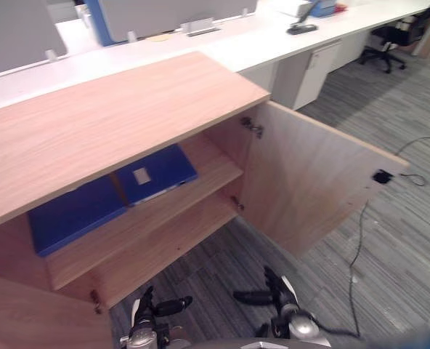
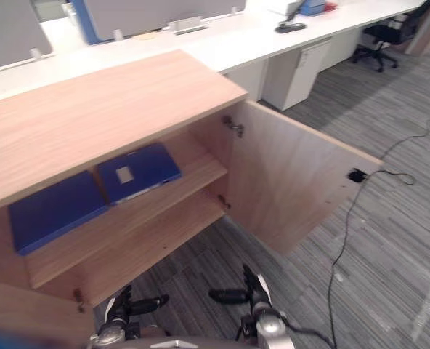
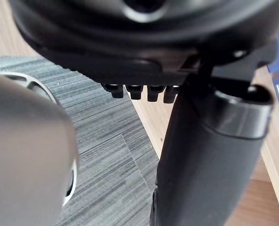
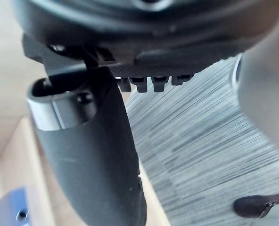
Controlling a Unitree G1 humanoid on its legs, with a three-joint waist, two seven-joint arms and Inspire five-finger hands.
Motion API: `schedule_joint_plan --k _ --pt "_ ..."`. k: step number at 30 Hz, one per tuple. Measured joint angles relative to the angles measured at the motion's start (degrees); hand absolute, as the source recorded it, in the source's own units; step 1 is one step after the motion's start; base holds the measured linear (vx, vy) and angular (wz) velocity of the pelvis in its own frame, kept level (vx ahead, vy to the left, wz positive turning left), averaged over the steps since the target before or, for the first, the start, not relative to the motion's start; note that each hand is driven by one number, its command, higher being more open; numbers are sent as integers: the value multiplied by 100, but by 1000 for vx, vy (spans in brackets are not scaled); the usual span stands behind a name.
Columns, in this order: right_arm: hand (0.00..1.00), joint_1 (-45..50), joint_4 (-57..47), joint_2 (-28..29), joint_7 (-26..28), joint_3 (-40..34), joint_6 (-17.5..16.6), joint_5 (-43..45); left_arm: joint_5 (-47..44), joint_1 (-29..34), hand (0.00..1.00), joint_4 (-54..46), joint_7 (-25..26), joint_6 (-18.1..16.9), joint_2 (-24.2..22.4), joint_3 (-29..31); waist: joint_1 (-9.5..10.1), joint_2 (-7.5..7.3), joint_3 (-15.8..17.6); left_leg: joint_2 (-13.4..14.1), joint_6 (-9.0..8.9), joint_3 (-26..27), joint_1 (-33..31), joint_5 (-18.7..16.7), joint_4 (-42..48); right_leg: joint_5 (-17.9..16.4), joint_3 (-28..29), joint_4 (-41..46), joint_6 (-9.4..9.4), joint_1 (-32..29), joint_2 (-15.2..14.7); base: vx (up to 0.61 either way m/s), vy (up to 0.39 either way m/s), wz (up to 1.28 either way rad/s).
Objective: Walk over to the cabinet, pick up the folder, carry it to the office cabinet, place the folder inside the office cabinet, then close the office cabinet door
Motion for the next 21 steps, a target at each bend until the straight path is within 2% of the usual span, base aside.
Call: schedule_joint_plan --k 1,2,4,5,8,13,18,21 --pt "100 -2 86 -38 -32 -74 -10 74 -123 24 100 42 -6 -7 -62 47 12 69 -53 -3 32 -113 50 97 -241 200 62 -351 -60 80 206 -32 -118 -103" --pt "100 -18 263 -74 -110 -212 -27 127 -343 101 100 75 -7 -8 -111 150 40 133 -115 21 24 -143 214 390 -673 503 245 -851 -203 183 507 -17 -68 -85" --pt "100 -2 427 -141 -127 -401 -25 348 -466 110 100 174 -54 -9 -107 253 13 130 -164 75 -34 -69 447 667 -1130 729 423 -1254 -346 264 792 22 -143 -78" --pt "100 68 461 -153 -140 -542 -25 527 -538 114 100 218 -95 -10 -108 296 -5 127 -186 127 -91 15 549 748 -1304 803 520 -1395 -412 275 924 47 -148 -57" --pt "100 253 516 -154 -161 -914 -45 908 -593 111 100 288 -156 -9 -111 345 -50 137 -201 208 -86 53 743 848 -1479 854 675 -1545 -479 376 1106 64 -106 -35" --pt "100 299 446 -136 -295 -1223 -70 976 -613 100 100 278 -157 -19 -182 402 -63 191 -319 141 -86 124 890 867 -1637 877 779 -1625 -457 456 1106 21 19 -11" --pt "100 277 -493 -71 -526 -1849 -75 1070 -595 188 100 158 -166 -26 -168 142 -61 220 -406 -61 -28 96 850 905 -1756 1044 816 -1813 -373 449 990 -43 52 0" --pt "100 -71 -882 -285 -795 -2190 -156 983 -572 254 100 52 -186 -38 -123 -22 -59 200 -419 -170 40 -19 785 951 -1833 1128 762 -1889 -330 431 904 -79 34 13"
